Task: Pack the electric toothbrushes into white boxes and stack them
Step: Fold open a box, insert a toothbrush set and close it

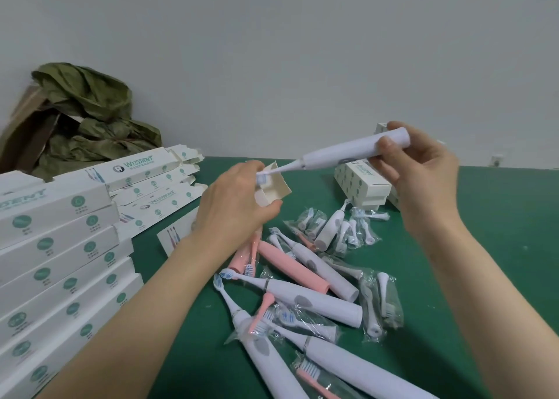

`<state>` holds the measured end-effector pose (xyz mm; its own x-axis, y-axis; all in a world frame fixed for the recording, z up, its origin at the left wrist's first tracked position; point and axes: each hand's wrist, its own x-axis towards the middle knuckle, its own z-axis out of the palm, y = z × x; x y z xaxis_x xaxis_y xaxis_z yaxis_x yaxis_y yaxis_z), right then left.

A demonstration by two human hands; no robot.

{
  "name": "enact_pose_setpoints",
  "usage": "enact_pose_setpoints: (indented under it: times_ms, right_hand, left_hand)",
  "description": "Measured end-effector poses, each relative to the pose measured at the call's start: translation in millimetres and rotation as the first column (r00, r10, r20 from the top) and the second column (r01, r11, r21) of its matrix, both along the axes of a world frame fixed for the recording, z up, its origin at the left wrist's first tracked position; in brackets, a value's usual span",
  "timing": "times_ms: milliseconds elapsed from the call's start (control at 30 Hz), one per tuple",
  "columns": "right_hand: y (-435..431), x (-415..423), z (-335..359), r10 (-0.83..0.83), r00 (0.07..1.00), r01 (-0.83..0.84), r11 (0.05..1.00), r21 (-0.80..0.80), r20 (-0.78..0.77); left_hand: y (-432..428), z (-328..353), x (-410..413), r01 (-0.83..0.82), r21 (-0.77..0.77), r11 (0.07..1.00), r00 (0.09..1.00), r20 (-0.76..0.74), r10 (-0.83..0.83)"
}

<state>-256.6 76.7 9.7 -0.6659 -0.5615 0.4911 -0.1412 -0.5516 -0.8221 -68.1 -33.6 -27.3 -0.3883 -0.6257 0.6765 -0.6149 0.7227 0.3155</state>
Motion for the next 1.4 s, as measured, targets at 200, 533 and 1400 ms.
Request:
enact_pose_setpoints:
  times_ms: [200,533,1400]
  right_hand:
    - [0,2,-3,-0.025,0.996,0.029,0.999,0.046,-0.083]
    - [-9,51,-23,-0.17,0.767,0.238,0.971,0.029,-0.619]
    - [33,15,8,0.377,0.882,-0.217,0.856,0.469,-0.281]
  left_hand:
    - [4,2,-2,0.051,0.037,0.998,0.999,0.006,-0.051]
    - [18,12,-7,0.123,0.032,0.992,0.988,-0.096,-0.12]
    - [20,11,-4,0.176,0.14,0.974,0.982,0.037,-0.183]
